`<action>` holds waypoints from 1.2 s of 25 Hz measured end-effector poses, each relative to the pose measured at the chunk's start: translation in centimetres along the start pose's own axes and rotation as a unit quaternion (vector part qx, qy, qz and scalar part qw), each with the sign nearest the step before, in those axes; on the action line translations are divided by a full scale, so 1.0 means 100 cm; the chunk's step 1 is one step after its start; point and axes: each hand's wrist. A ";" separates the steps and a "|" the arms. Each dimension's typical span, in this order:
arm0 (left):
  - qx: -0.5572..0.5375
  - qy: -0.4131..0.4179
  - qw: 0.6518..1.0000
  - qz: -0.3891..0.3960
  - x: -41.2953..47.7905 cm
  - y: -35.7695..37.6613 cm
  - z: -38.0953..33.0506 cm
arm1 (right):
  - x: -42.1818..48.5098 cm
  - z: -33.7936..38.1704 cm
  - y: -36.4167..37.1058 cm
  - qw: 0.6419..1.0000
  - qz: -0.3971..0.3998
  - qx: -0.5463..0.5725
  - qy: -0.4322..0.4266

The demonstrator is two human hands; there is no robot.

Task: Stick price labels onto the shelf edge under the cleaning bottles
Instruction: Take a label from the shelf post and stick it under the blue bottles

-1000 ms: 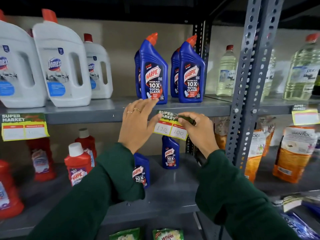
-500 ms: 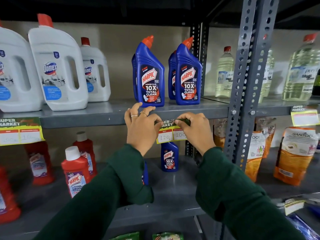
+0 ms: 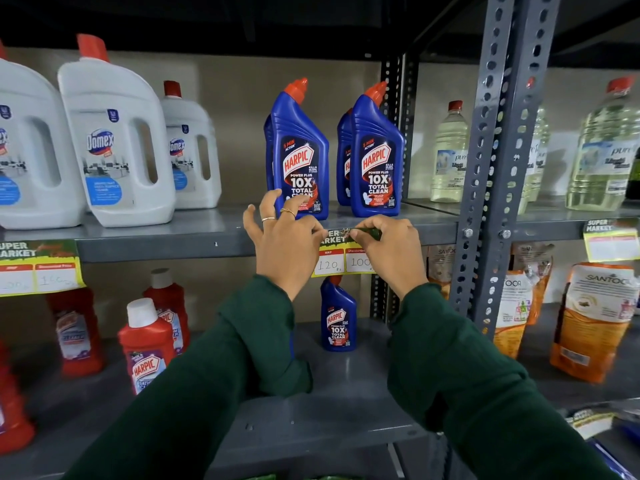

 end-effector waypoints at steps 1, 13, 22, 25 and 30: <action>0.005 -0.001 1.000 0.003 0.000 0.000 0.000 | 0.000 0.000 0.002 1.000 -0.002 -0.005 -0.001; 0.001 0.050 0.995 -0.085 0.000 0.018 0.004 | -0.004 -0.002 0.006 0.986 -0.089 -0.140 -0.035; -0.033 0.015 0.998 -0.060 0.004 0.020 0.003 | 0.000 -0.006 0.004 0.995 -0.051 -0.081 0.015; -0.027 0.021 0.998 -0.054 0.004 0.011 0.013 | 0.004 -0.008 -0.003 0.998 -0.043 -0.043 0.033; 0.010 0.032 0.999 -0.031 0.006 -0.002 0.026 | 0.003 -0.008 -0.005 0.998 -0.045 0.009 0.037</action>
Point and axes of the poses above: each hand's wrist, its own x-axis towards the middle knuckle, its own y-axis out of the palm, z = x × y, and after that the axes turned 8 degrees about z, right-handed
